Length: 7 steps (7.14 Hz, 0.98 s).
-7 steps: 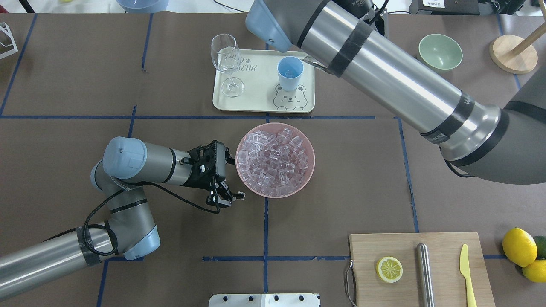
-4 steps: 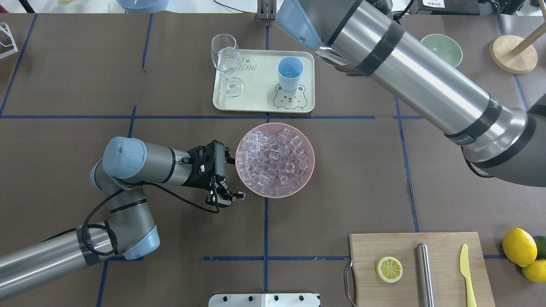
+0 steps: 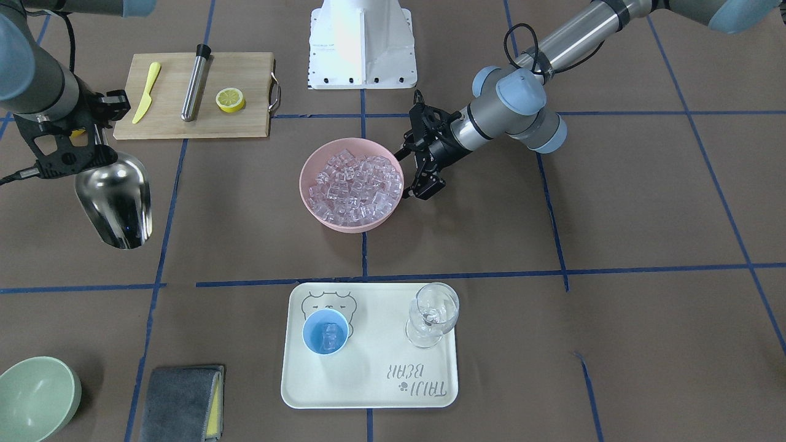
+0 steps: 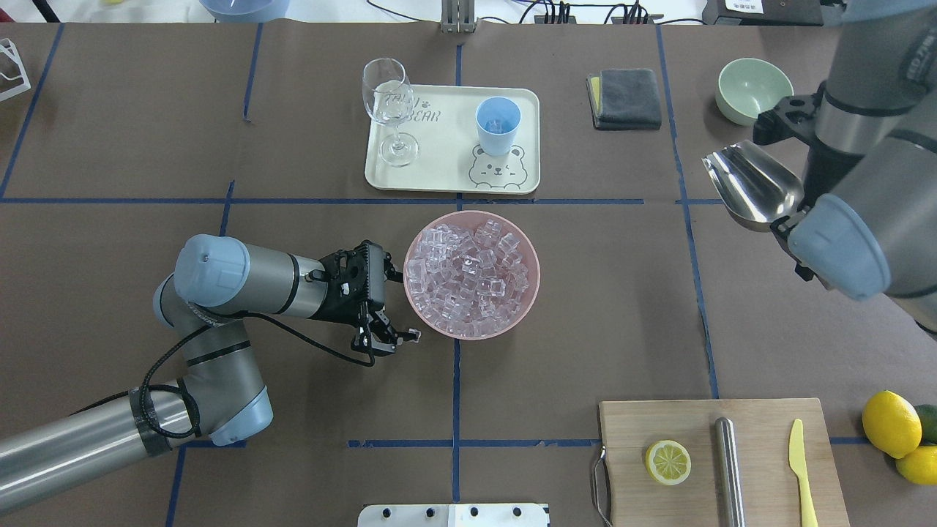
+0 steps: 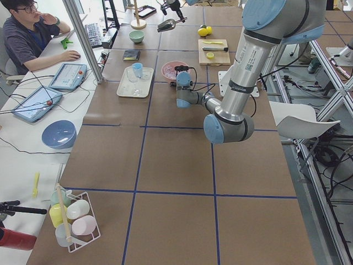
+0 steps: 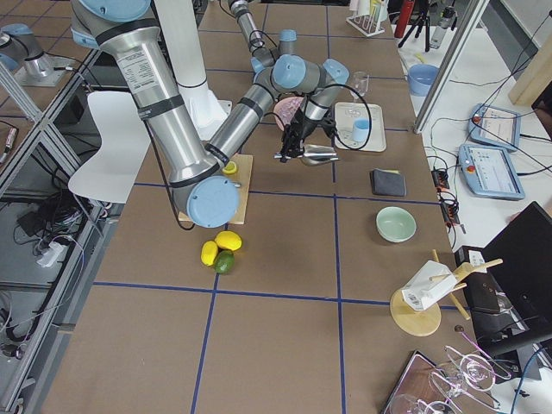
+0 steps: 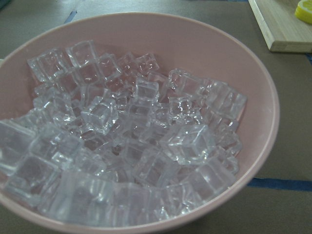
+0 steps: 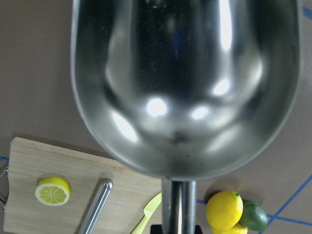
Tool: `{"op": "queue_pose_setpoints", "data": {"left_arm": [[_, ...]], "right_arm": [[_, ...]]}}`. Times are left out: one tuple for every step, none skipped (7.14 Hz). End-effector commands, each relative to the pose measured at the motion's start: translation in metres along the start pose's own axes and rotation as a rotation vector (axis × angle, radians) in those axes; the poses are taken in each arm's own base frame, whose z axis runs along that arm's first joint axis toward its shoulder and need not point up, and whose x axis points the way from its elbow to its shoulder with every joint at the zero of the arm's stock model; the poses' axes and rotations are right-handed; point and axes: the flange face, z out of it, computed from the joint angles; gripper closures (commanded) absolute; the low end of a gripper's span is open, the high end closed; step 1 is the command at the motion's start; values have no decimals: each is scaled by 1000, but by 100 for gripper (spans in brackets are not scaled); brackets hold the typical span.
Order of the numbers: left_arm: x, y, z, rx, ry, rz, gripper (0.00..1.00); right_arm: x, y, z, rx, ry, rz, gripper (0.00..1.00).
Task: Put ice in cup with scoop
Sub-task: 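Lower the scoop back onto the table and open the right gripper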
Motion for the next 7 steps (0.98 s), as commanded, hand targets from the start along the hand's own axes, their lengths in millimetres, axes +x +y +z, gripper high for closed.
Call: {"op": "queue_pose_setpoints", "data": {"left_arm": [[-1, 0, -1, 1, -2, 0, 0], [-1, 0, -1, 1, -2, 0, 0], [-1, 0, -1, 1, -2, 0, 0], [0, 0, 0, 1, 1, 2, 0], [1, -1, 0, 2, 1, 2, 0], [1, -1, 0, 2, 1, 2, 0], [-1, -1, -1, 2, -2, 2, 0]], "right_arm": [[33, 19, 78, 89, -44, 83, 100], [38, 26, 112, 121, -67, 132, 100], [38, 28, 144, 121, -81, 155, 100], [21, 28, 160, 97, -81, 191, 100], [5, 29, 172, 81, -80, 217, 100], [2, 25, 183, 71, -78, 214, 100], [-6, 19, 186, 65, -78, 204, 100]]}}
